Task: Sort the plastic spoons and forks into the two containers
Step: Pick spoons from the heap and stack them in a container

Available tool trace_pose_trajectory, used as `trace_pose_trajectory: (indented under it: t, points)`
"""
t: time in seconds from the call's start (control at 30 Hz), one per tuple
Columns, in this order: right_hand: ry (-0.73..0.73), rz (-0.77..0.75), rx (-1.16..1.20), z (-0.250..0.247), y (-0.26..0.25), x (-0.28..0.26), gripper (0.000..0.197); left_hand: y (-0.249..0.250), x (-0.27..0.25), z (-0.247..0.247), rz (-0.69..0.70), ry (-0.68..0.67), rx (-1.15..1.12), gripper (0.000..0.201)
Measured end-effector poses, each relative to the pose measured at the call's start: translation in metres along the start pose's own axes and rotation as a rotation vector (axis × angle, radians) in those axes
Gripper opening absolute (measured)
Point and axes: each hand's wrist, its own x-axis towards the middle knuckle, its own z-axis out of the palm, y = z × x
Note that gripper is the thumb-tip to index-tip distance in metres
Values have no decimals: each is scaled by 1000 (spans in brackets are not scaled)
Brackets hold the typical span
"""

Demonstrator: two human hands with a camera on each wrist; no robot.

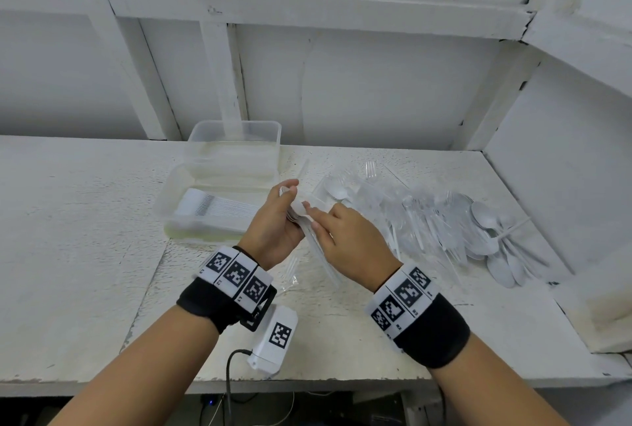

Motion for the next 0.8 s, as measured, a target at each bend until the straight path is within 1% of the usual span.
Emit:
trace_pose_trajectory:
  t: [0.13, 0.2, 0.27, 0.33, 0.4, 0.47, 0.57, 0.63, 0.73, 0.8]
  points:
    - [-22, 7, 145, 7, 1, -2, 41, 2, 4, 2, -24, 63, -66, 6]
    - [-48, 8, 118, 9, 1, -5, 42, 4, 6, 1, -45, 76, -98, 18]
    - [-67, 16, 111, 10, 2, -6, 44, 6, 7, 0, -87, 54, -142, 32]
    - [-77, 32, 178, 8, 3, -6, 44, 8, 7, -1, -134, 25, -161, 36]
    - [-86, 47, 278, 5, 4, -4, 46, 9, 6, 0, -154, 19, -136, 26]
    - [-99, 60, 320, 3, 7, -3, 49, 10, 6, 0, -152, 37, -96, 14]
    - [-124, 55, 201, 4, 12, 2, 47, 8, 9, -3, -131, 80, 11, 15]
    - [-113, 62, 133, 5, 14, 6, 44, 8, 11, -4, -123, 73, 41, 17]
    - [-72, 65, 114, 4, 14, 14, 39, 10, 12, -7, -110, 55, 94, 17]
    - [-42, 71, 176, 2, 14, 22, 37, 17, 11, -10, -85, 35, 173, 17]
